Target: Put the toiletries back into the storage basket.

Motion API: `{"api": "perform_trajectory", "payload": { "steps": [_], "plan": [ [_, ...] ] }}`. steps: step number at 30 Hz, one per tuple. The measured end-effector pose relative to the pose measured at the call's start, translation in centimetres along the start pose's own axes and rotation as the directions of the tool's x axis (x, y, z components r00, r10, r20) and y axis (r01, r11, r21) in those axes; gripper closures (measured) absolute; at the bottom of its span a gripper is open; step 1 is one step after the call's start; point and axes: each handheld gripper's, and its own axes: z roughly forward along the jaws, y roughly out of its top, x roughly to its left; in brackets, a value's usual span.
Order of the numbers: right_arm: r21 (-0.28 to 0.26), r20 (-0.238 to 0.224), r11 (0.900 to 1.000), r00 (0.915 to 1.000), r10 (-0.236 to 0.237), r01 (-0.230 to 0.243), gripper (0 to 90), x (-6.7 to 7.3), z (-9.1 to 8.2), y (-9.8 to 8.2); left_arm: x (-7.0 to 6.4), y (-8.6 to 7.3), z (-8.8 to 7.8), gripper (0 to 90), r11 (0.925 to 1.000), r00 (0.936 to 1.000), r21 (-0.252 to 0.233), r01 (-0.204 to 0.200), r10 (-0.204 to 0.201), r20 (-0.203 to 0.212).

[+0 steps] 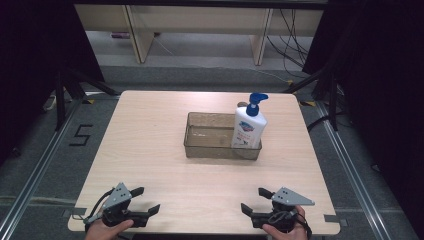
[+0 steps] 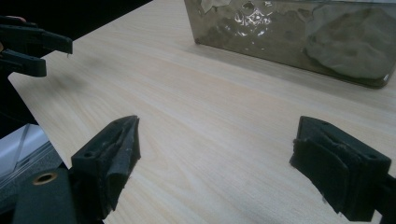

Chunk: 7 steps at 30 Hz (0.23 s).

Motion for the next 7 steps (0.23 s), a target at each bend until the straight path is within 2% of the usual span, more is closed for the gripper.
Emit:
{"api": "perform_trajectory", "payload": {
  "steps": [1, 3, 4, 7],
  "plan": [
    [-0.001, -0.012, 1.000, 0.9999, 0.006, -0.006, 15.3, 0.08, -0.10, 0.03, 0.03, 0.00, -0.01, 14.7, 1.0000, 1.0000, 0.003, -0.002, 0.002, -0.002],
    [-0.008, 0.005, 1.000, 0.9999, -0.014, 0.014, 15.3, -0.05, -0.01, 0.01, 0.03, -0.06, 0.09, 14.7, 1.0000, 0.9999, 0.004, 0.008, -0.008, -0.012],
    [-0.006, 0.009, 1.000, 0.9998, -0.020, 0.020, 15.3, -0.10, 0.00, 0.01, 0.06, -0.07, 0.03, 14.7, 0.9998, 0.9996, 0.020, 0.007, -0.007, -0.027],
    [-0.002, -0.018, 1.000, 0.9998, 0.003, -0.003, 15.3, 0.05, 0.12, -0.03, 0.23, -0.14, 0.04, 14.7, 0.9997, 0.9997, 0.019, 0.014, -0.013, -0.022]
  ]
}}
